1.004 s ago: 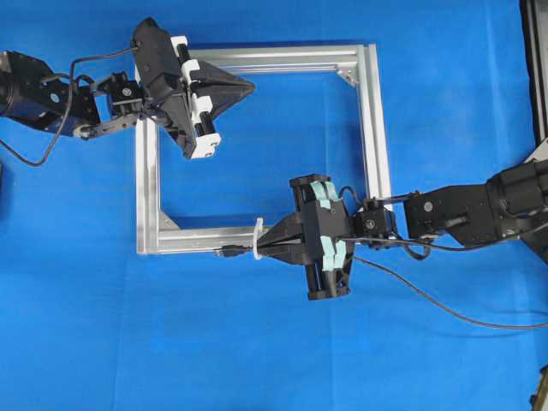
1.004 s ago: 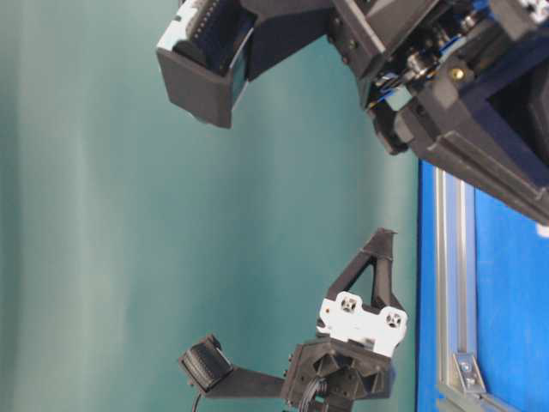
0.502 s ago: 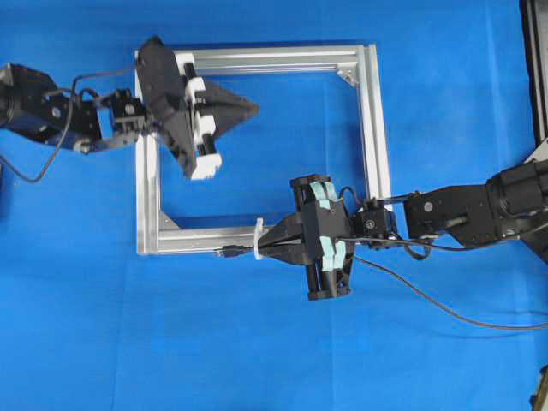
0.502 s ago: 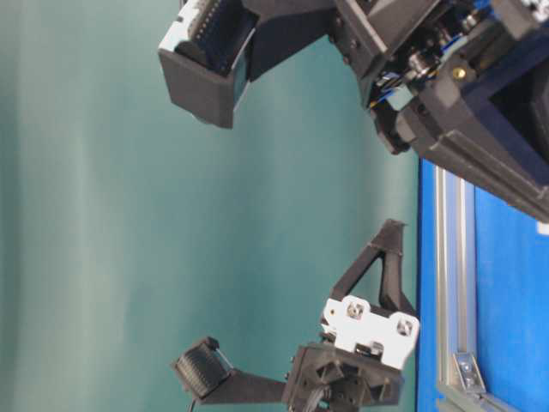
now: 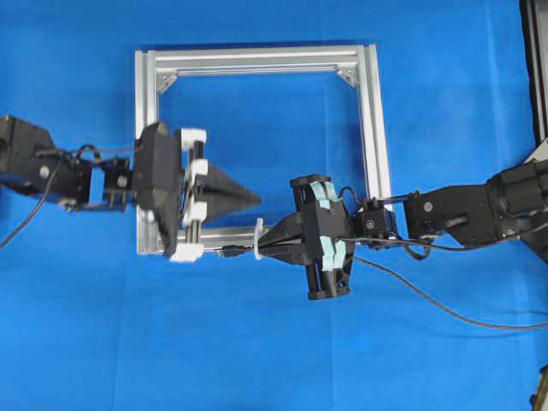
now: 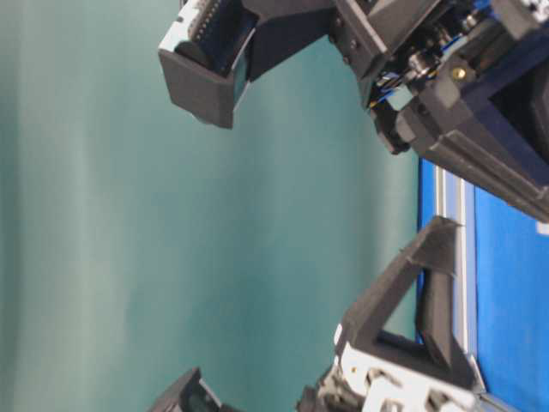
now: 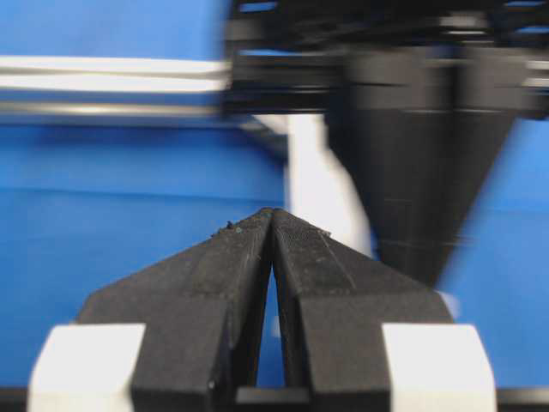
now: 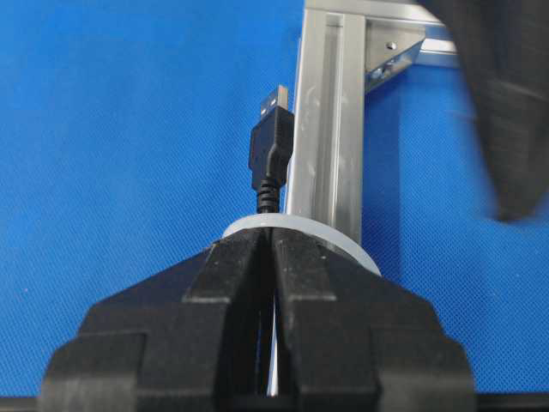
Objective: Insert the wire through the string loop located in the center.
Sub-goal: 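Move the left gripper down toward the plug emerging from the loop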
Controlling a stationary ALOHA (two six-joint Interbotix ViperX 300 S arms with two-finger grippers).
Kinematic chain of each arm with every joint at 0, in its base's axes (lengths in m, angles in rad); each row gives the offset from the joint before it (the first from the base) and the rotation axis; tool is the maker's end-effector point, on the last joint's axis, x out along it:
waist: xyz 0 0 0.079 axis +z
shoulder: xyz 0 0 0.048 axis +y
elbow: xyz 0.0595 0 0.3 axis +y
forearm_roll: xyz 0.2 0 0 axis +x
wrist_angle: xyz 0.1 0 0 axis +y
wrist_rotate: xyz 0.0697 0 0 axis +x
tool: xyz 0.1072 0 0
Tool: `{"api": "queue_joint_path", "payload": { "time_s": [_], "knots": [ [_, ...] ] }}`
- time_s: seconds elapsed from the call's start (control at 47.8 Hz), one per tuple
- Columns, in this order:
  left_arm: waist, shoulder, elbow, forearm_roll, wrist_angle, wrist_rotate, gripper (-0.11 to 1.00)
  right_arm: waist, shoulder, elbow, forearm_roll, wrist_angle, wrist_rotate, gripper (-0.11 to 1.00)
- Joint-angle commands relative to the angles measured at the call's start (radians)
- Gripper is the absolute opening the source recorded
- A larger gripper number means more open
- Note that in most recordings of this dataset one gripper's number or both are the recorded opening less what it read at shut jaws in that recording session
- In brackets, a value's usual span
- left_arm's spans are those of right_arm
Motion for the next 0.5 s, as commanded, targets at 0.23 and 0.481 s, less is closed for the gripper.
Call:
{"api": "queue_joint_path", "payload": {
  "time_s": [0.23, 0.481],
  "knots": [
    [-0.084, -0.041, 0.021, 0.0, -0.005, -0.11, 0.0, 0.002, -0.014, -0.014, -0.002, -0.003, -0.002, -0.02],
    [-0.1, -0.044, 0.031, 0.0, -0.005, -0.115, 0.0, 0.002, -0.015, -0.014, -0.002, -0.003, -0.002, -0.02]
  ]
}}
